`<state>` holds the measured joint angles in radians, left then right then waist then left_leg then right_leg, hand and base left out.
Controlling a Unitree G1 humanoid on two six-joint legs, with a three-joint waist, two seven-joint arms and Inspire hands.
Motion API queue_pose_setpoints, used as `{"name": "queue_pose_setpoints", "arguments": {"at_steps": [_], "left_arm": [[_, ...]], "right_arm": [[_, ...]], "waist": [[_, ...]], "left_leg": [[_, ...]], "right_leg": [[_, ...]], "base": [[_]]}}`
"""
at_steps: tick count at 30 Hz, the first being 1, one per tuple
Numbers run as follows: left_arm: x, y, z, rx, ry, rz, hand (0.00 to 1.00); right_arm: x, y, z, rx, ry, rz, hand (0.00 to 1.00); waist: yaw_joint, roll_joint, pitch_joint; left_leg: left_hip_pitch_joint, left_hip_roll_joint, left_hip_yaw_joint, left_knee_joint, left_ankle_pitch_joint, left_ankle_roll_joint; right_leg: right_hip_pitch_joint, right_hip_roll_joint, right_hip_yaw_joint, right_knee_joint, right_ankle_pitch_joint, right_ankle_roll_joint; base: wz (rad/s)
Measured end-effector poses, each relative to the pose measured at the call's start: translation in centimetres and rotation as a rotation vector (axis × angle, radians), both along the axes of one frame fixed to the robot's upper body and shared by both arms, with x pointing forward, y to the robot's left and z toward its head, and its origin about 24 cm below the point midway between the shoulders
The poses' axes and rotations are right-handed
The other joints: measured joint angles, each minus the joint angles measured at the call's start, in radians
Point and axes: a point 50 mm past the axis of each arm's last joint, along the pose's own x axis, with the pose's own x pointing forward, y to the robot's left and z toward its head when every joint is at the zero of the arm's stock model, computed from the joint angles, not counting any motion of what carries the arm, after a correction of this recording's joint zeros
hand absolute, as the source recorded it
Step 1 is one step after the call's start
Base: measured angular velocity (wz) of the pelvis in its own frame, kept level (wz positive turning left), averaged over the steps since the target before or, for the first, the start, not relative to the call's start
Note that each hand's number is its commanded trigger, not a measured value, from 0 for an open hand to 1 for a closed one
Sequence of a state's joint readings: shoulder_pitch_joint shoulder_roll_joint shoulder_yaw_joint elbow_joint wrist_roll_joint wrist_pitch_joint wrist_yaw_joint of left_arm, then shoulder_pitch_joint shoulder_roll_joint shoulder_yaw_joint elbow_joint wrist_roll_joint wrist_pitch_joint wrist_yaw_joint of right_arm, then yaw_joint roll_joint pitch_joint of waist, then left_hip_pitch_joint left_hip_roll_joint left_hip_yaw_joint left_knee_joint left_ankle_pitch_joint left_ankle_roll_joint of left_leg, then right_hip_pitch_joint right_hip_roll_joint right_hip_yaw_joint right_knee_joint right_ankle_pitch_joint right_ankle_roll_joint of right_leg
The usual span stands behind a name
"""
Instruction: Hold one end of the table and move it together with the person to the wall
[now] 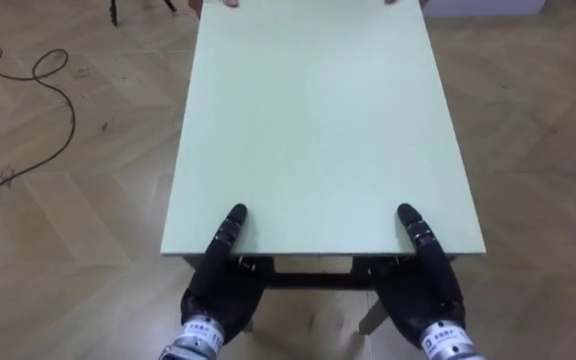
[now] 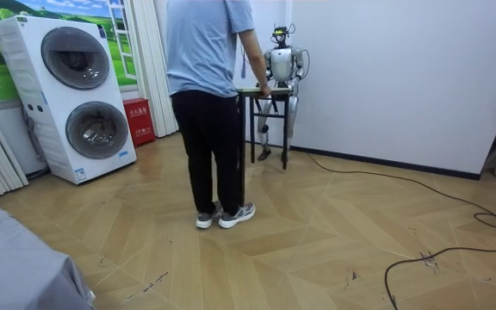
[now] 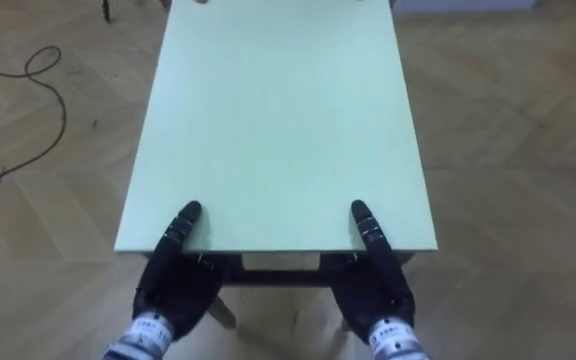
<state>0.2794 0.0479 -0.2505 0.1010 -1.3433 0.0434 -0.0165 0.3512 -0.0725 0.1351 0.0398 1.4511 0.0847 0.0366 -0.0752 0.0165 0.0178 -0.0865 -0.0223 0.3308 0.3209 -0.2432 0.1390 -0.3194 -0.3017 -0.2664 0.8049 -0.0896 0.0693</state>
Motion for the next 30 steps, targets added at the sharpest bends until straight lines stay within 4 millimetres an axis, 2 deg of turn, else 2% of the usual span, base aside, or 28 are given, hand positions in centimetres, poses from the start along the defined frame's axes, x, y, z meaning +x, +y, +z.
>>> {"name": "queue_pose_setpoints", "arguments": {"at_steps": [1, 3, 4, 5, 9, 10, 13, 15, 17, 20, 23, 29, 30], "left_arm": [[-0.1, 0.0, 0.0, 0.002, 0.002, 0.001, 1.0], [-0.1, 0.0, 0.0, -0.001, 0.001, 0.003, 1.0], [-0.1, -0.1, 0.0, -0.003, 0.0, 0.007, 1.0], [-0.1, -0.1, 0.0, -0.005, -0.001, 0.009, 1.0], [-0.2, 0.0, 0.0, -0.004, -0.001, 0.013, 1.0], [-0.2, 0.2, 0.1, 0.003, -0.007, 0.012, 1.0], [-0.2, 0.6, 0.5, 0.023, -0.023, 0.017, 1.0], [-0.2, 0.8, 0.6, 0.028, -0.029, 0.021, 1.0], [-0.3, 1.0, 0.8, 0.033, -0.036, 0.026, 1.0], [-0.6, 1.4, 0.9, 0.038, -0.035, 0.038, 1.0], [-0.8, 1.5, 0.8, 0.035, -0.028, 0.053, 1.0], [-0.9, 1.5, 0.8, 0.035, -0.028, 0.054, 1.0], [-1.0, 1.5, 0.7, 0.034, -0.026, 0.054, 1.0]], "right_arm": [[-0.1, 0.0, 0.0, 0.005, 0.002, 0.0, 1.0], [0.0, 0.0, 0.1, 0.001, -0.003, 0.0, 1.0], [0.2, 0.0, 0.1, -0.002, -0.008, 0.003, 1.0], [0.2, 0.0, 0.2, -0.004, -0.009, 0.003, 1.0], [0.2, 0.1, 0.2, -0.01, -0.012, 0.006, 1.0], [0.2, 0.3, 0.2, -0.007, -0.013, 0.009, 1.0], [0.1, 0.9, 0.2, 0.006, -0.015, 0.008, 1.0], [0.1, 1.2, 0.2, 0.015, -0.016, 0.01, 1.0], [0.2, 1.6, 0.2, 0.018, -0.021, 0.018, 1.0], [0.3, 1.9, 0.3, 0.021, -0.024, 0.029, 1.0], [0.3, 1.8, 0.3, 0.009, -0.026, 0.034, 1.0], [0.4, 1.8, 0.3, 0.013, -0.028, 0.035, 1.0], [0.4, 1.8, 0.3, 0.002, -0.03, 0.039, 1.0]], "waist": [[0.006, -0.007, -0.0002], [0.033, -0.013, 0.0], [0.047, -0.015, 0.0009], [0.055, -0.017, 0.0019], [0.075, -0.02, 0.0025], [0.088, -0.028, 0.0016], [0.103, -0.039, 0.0004], [0.112, -0.041, 0.0004], [0.118, -0.041, 0.0003], [0.116, -0.043, 0.0003], [0.117, -0.043, 0.0006], [0.12, -0.039, 0.0015], [0.124, -0.039, 0.0016]], "left_leg": [[-0.005, -0.004, 0.002, 0.008, 0.0, 0.001], [-0.017, -0.007, 0.025, 0.013, 0.002, 0.004], [-0.027, -0.007, 0.035, 0.017, 0.002, 0.003], [-0.03, -0.006, 0.04, 0.019, 0.002, 0.003], [-0.045, 0.006, 0.053, 0.024, 0.004, 0.001], [-0.05, 0.012, 0.065, 0.023, 0.005, 0.0], [-0.062, 0.016, 0.076, 0.023, 0.005, 0.0], [-0.069, 0.018, 0.089, 0.025, 0.006, 0.001], [-0.078, 0.026, 0.097, 0.032, 0.007, 0.0], [-0.08, 0.033, 0.097, 0.034, 0.01, -0.006], [-0.088, 0.039, 0.086, 0.041, 0.015, -0.012], [-0.132, 0.052, 0.006, 0.069, 0.037, -0.031], [-0.14, 0.053, -0.011, 0.076, 0.039, -0.034]], "right_leg": [[0.043, -0.007, 0.035, 0.04, -0.017, 0.012], [0.11, -0.004, 0.076, 0.029, -0.043, 0.022], [0.144, -0.002, 0.07, -0.013, -0.067, 0.039], [0.15, 0.001, 0.068, -0.035, -0.079, 0.046], [0.2, 0.037, 0.069, -0.182, -0.122, 0.051], [0.219, 0.046, 0.063, -0.24, -0.132, 0.055], [0.272, 0.062, 0.037, -0.371, -0.139, 0.055], [0.283, 0.069, 0.039, -0.425, -0.138, 0.054], [0.297, 0.082, 0.038, -0.477, -0.13, 0.05], [0.329, 0.093, 0.01, -0.543, -0.114, 0.056], [0.339, 0.1, -0.016, -0.556, -0.114, 0.057], [0.351, 0.131, -0.086, -0.558, -0.117, 0.052], [0.357, 0.135, -0.106, -0.56, -0.121, 0.045]], "base": [[-0.06], [-0.28], [-0.36], [-0.22], [-0.15], [-0.26], [-0.16], [-0.16], [-0.14], [0.0], [0.1], [0.35], [0.36]]}}
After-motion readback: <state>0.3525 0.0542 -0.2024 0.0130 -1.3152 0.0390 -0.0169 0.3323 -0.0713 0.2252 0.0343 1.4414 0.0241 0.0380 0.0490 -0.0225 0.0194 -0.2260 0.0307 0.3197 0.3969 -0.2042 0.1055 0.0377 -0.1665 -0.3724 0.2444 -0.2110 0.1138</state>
